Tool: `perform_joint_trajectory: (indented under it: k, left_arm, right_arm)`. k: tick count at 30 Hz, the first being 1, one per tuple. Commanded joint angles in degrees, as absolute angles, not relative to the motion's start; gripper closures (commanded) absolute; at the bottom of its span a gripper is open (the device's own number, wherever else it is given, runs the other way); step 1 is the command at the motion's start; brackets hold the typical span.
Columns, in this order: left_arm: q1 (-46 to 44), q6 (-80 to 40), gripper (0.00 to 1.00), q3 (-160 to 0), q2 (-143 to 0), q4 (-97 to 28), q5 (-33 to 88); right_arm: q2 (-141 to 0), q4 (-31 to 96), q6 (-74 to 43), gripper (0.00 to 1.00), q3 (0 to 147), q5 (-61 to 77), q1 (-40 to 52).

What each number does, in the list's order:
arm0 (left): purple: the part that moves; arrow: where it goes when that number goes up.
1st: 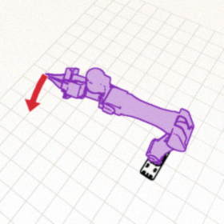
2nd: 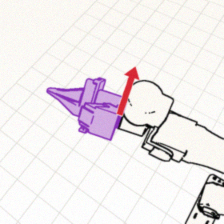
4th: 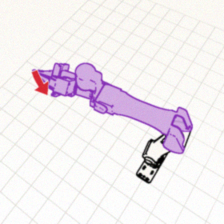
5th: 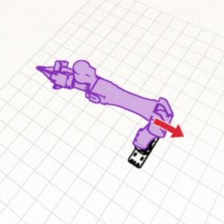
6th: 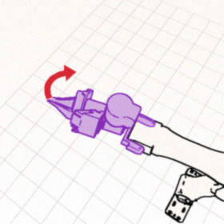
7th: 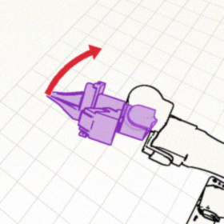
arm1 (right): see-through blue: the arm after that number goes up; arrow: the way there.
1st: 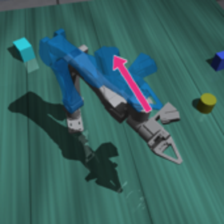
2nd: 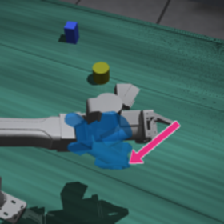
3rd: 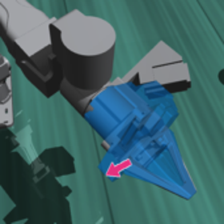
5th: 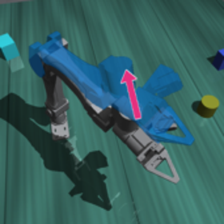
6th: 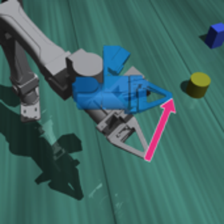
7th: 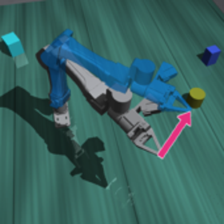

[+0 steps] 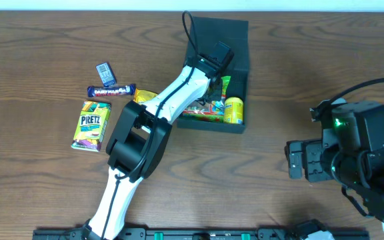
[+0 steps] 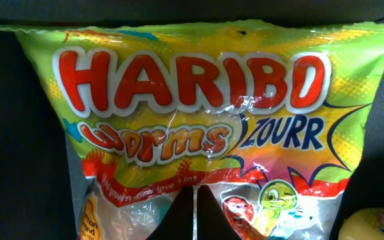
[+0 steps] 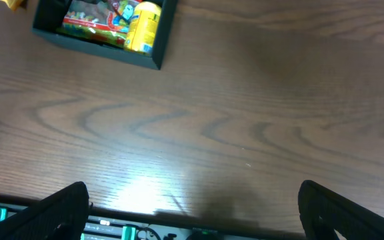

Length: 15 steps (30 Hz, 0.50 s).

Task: Pack container
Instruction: 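Move left gripper to the small yellow wrapped candy and grasp it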

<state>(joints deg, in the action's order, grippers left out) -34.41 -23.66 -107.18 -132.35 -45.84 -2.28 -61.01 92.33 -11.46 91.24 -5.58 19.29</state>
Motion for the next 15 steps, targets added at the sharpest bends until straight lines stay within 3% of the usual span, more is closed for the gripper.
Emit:
perform_joint_trajectory:
  k: [1, 7, 10, 15]
  left_arm:
    - [-34.09, -22.65, 0.94, -108.16, -133.82, -46.35, -6.20]
    - [-34.11, -22.65, 0.94, -113.78, -131.24, -48.40, -6.63]
    - [-33.65, -23.57, 0.94, -118.02, -128.75, -50.96, -13.87]
    - [-30.94, -34.17, 0.94, -119.63, -124.42, -56.27, -19.70]
  right_arm:
    - [-60.86, 92.40, -10.63, 0.01, 91.74, -5.56, 18.79]
    - [-60.86, 92.40, -10.63, 0.01, 91.74, -5.54, 18.79]
    - [-60.86, 92.40, -10.63, 0.01, 91.74, -5.56, 18.79]
    - [-60.86, 92.40, -10.63, 0.01, 91.74, -5.56, 18.79]
